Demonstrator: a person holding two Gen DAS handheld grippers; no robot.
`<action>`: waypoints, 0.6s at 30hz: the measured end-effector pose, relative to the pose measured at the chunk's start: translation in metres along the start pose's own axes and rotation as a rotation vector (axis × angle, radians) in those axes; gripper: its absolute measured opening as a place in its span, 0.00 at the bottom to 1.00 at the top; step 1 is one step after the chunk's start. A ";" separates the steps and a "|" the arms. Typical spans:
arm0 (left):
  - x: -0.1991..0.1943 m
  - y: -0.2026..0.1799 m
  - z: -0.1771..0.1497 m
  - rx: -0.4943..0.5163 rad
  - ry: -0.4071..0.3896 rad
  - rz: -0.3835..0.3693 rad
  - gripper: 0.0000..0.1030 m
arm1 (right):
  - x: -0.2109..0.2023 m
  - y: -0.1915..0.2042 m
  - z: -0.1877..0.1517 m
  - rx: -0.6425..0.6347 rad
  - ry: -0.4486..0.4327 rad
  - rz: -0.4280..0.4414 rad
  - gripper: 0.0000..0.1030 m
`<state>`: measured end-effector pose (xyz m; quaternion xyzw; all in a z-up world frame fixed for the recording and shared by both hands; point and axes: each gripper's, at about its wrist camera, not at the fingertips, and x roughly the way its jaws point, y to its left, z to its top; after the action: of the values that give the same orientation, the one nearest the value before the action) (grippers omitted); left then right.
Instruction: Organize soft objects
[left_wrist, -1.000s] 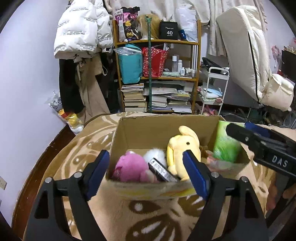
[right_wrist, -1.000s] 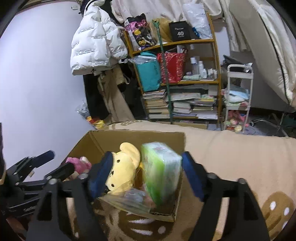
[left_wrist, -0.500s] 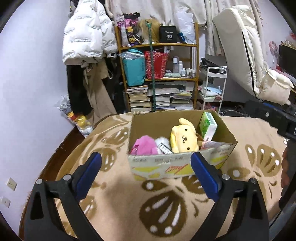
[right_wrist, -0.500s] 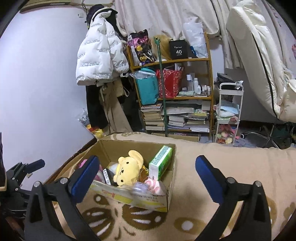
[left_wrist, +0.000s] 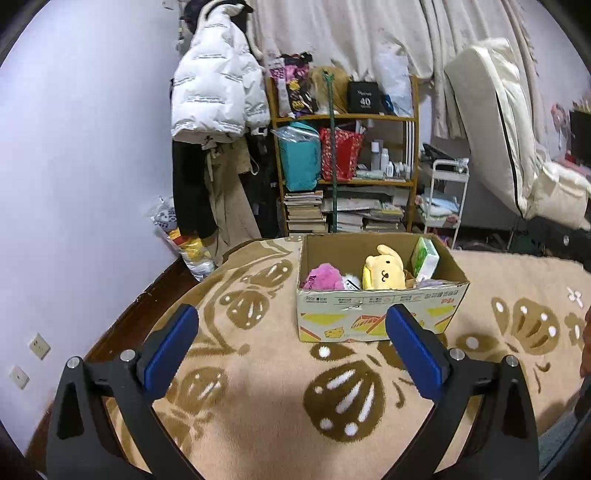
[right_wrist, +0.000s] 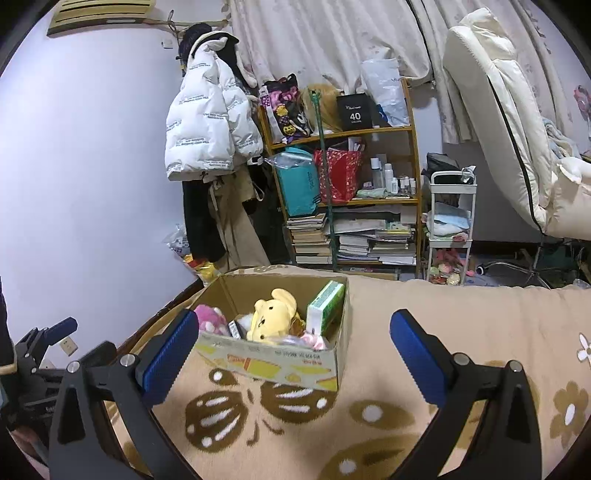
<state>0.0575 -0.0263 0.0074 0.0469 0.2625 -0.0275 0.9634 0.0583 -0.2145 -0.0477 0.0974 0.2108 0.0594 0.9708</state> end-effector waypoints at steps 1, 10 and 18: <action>-0.005 0.002 -0.001 -0.009 -0.011 0.006 0.97 | -0.003 0.001 -0.001 0.000 -0.005 0.005 1.00; -0.031 0.001 -0.013 0.026 -0.051 0.014 0.97 | -0.042 0.016 -0.007 -0.019 -0.086 0.033 1.00; -0.040 -0.010 -0.019 0.074 -0.114 0.015 0.97 | -0.048 0.013 -0.021 -0.015 -0.080 0.018 1.00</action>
<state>0.0129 -0.0327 0.0103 0.0829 0.2058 -0.0327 0.9745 0.0048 -0.2062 -0.0442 0.0941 0.1705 0.0656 0.9787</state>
